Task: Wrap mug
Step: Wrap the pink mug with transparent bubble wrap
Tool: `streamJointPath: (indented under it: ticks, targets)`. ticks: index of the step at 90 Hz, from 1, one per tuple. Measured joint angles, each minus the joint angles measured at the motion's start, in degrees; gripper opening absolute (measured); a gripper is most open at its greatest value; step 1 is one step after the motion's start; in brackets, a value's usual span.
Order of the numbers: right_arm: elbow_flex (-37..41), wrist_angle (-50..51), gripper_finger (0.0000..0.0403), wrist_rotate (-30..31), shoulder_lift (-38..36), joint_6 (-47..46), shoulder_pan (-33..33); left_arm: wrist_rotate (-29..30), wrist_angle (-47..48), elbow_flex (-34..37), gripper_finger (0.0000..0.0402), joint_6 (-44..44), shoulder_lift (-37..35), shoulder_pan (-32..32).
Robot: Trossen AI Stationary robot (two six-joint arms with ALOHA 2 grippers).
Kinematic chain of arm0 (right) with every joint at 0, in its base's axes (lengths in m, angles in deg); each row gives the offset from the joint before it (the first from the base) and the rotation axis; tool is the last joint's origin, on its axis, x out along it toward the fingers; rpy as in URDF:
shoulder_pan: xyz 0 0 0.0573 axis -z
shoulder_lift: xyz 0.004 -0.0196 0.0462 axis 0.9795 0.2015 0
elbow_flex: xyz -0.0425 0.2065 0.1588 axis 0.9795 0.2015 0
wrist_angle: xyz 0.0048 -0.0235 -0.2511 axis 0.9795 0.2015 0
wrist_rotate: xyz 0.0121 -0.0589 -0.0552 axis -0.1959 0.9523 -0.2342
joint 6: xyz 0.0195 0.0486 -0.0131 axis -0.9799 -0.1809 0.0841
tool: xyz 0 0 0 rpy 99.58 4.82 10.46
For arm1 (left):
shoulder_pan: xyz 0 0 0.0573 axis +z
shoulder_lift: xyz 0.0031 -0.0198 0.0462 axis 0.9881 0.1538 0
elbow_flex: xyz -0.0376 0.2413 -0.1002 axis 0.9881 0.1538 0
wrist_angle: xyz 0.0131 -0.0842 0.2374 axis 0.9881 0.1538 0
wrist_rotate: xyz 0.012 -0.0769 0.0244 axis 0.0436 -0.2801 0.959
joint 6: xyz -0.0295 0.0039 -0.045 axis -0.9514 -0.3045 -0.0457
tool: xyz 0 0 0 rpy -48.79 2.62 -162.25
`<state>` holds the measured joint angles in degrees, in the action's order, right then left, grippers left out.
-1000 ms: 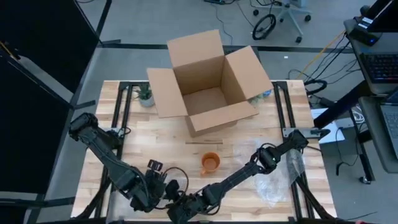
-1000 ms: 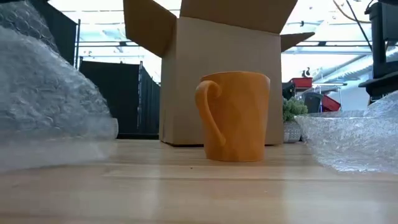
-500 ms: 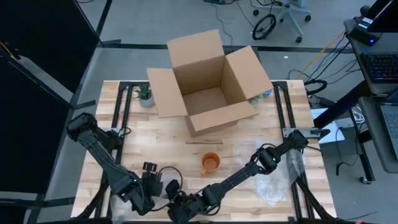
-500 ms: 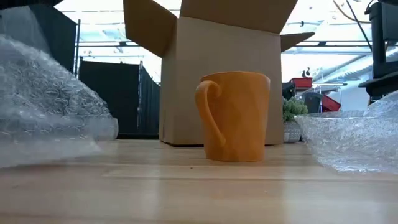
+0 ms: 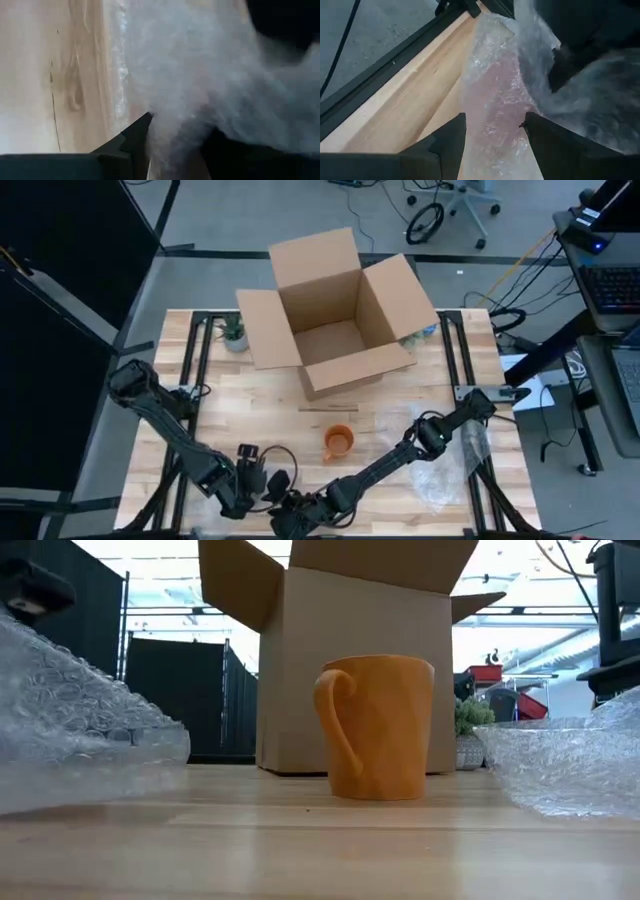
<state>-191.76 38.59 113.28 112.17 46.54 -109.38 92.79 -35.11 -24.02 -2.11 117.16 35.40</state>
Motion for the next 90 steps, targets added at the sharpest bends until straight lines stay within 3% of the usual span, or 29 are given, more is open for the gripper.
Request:
streamJointPath:
  ticks: [12, 32, 57, 69, 90]
  targets:
    - [0.0, 0.22, 0.0192, 1.38, -0.22, 2.57, -0.5, -0.22, -2.66, 1.41, 0.0138, 0.57, 0.31, 0.68]
    - [-0.11, -2.7, 0.0192, 8.73, -0.76, 12.89, -2.47, -0.09, -3.48, 1.52, 0.0138, 1.61, 0.39, 0.71]
    - [-0.11, -3.74, 0.0192, 4.33, -0.76, 17.11, -0.51, -0.25, -3.97, 1.6, 0.0138, 2.41, 0.36, 0.38]
    - [-0.11, -3.17, 0.0192, -2.76, -0.46, 13.73, 0.84, -1.41, -4.52, 1.65, 0.0138, 3.82, 0.37, 0.33]
    - [-0.19, -0.87, 0.0192, -6.11, 0.07, 11.61, 2.45, -2.43, -4.24, 1.69, 0.0138, 3.96, 0.28, 0.76]
